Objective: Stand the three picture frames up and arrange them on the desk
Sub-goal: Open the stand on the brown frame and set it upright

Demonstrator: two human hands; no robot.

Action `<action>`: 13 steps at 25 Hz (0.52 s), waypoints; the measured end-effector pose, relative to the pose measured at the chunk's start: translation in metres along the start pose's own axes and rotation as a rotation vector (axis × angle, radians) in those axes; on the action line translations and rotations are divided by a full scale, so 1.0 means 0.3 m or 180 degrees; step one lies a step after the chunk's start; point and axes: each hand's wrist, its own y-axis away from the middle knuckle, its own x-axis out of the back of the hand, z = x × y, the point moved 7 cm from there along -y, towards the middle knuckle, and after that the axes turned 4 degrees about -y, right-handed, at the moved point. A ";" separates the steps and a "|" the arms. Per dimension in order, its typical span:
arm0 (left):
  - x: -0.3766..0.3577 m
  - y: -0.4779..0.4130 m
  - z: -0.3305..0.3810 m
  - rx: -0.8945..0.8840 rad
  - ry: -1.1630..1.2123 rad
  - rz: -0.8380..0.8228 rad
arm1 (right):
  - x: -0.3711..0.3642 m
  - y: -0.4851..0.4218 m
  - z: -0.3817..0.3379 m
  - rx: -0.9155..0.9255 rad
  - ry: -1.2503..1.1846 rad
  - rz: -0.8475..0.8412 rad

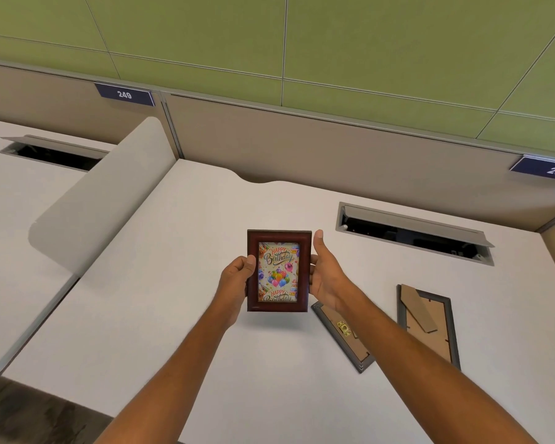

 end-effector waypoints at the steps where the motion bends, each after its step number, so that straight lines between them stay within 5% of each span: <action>1: 0.004 -0.017 -0.001 0.0019 -0.0019 -0.0027 | -0.006 -0.020 0.003 -0.0022 -0.0023 -0.0002; 13: 0.072 -0.213 -0.023 0.0139 0.0009 0.0017 | -0.102 -0.202 -0.016 -0.0138 -0.0127 -0.0241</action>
